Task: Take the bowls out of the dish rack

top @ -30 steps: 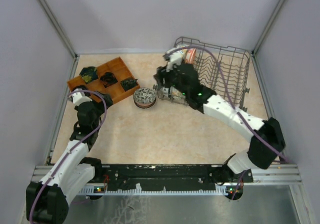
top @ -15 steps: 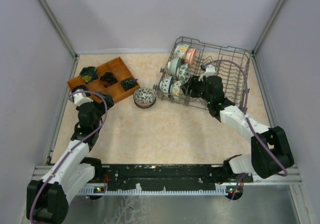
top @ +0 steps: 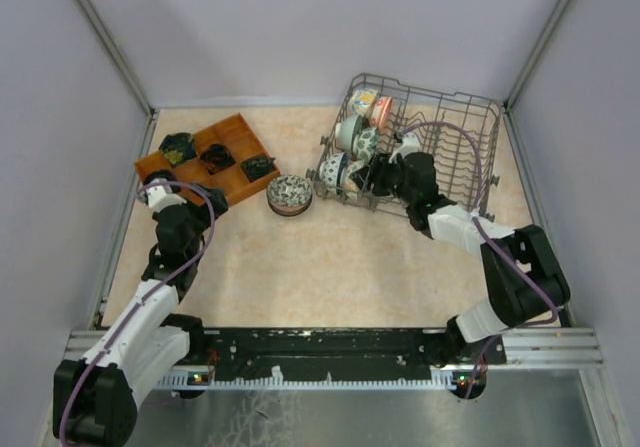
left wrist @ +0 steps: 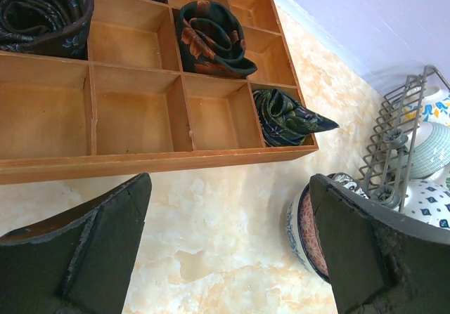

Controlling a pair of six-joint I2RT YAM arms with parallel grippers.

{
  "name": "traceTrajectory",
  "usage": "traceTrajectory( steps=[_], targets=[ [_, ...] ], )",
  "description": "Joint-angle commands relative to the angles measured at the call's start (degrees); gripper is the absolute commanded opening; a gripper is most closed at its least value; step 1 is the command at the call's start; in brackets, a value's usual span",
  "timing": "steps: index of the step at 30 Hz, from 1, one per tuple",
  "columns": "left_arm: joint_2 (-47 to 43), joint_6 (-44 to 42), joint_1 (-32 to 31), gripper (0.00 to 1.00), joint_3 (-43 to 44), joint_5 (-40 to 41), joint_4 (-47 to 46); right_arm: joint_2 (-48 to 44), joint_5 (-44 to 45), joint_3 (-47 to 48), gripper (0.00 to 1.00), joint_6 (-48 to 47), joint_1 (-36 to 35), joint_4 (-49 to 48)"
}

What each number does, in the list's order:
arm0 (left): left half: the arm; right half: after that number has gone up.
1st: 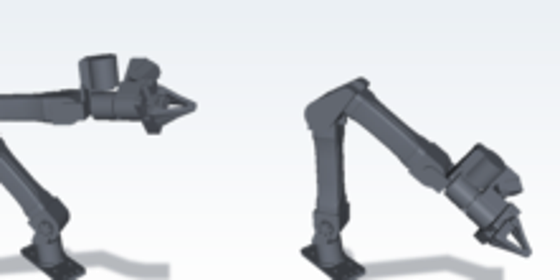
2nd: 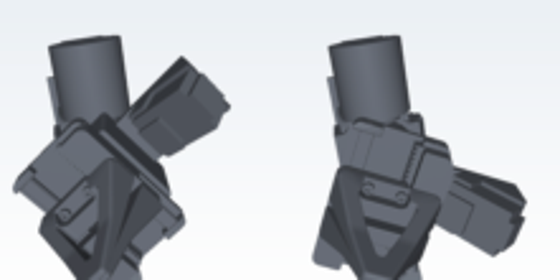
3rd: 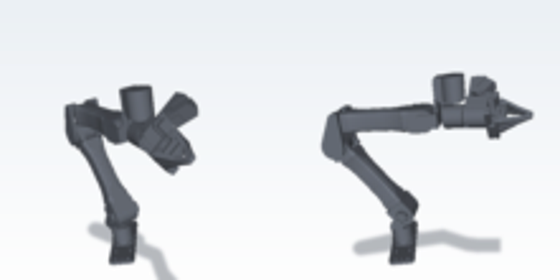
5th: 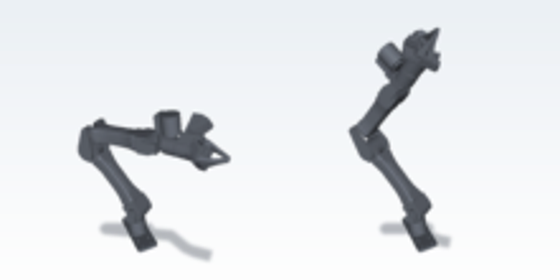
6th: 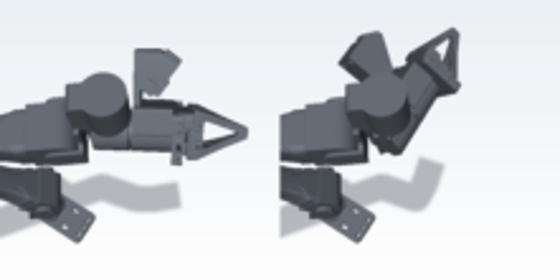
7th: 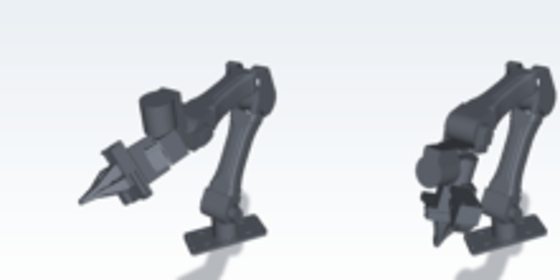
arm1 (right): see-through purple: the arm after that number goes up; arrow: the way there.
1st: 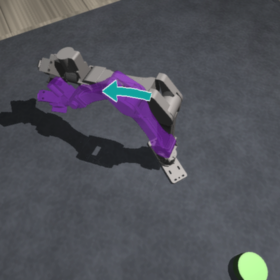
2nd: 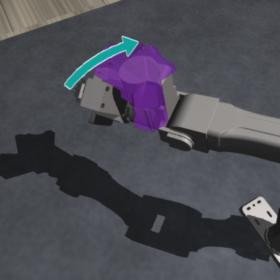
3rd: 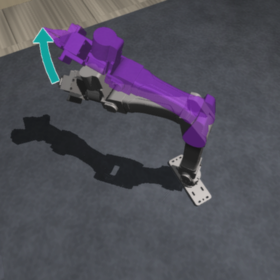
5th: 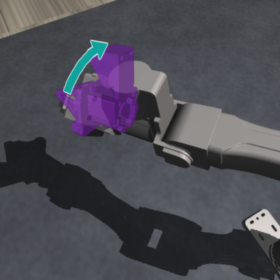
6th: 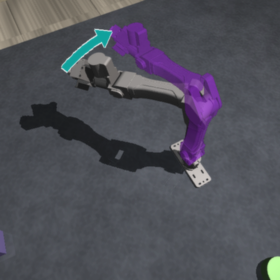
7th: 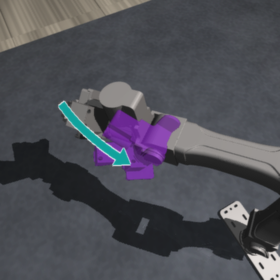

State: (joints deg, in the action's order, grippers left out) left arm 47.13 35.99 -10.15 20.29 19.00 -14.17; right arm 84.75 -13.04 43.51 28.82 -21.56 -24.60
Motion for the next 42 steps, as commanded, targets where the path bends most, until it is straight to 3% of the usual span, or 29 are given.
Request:
traceTrajectory(
  steps=[1, 11, 23, 35, 42],
  targets=[
    [-0.28, -0.13, 0.29, 0.99, -0.43, -0.1, -2.06, 1.73, -1.36, 0.33, 0.54, 1.04, 0.63, -5.88],
    [1.62, -0.37, 0.28, 0.99, -0.13, 0.02, -3.12, 6.71, -3.67, 1.14, 0.52, 2.55, 1.38, -9.93],
    [2.5, -0.7, 0.24, 0.99, 0.18, 0.48, -3.42, 13.29, -7.12, 2.46, 0.37, 5.36, 2.39, -16.06],
    [1.88, -0.57, 0.3, 0.99, -0.21, 0.43, -3.09, 13.35, -7.88, 1.27, 0.09, 6.33, 2.58, -20.09],
    [1.63, -0.35, 0.3, 0.99, -0.36, 0.16, -3.05, 7.71, -8.63, 0.62, 0.0, 5.77, 2.58, -19.4]
  ],
)
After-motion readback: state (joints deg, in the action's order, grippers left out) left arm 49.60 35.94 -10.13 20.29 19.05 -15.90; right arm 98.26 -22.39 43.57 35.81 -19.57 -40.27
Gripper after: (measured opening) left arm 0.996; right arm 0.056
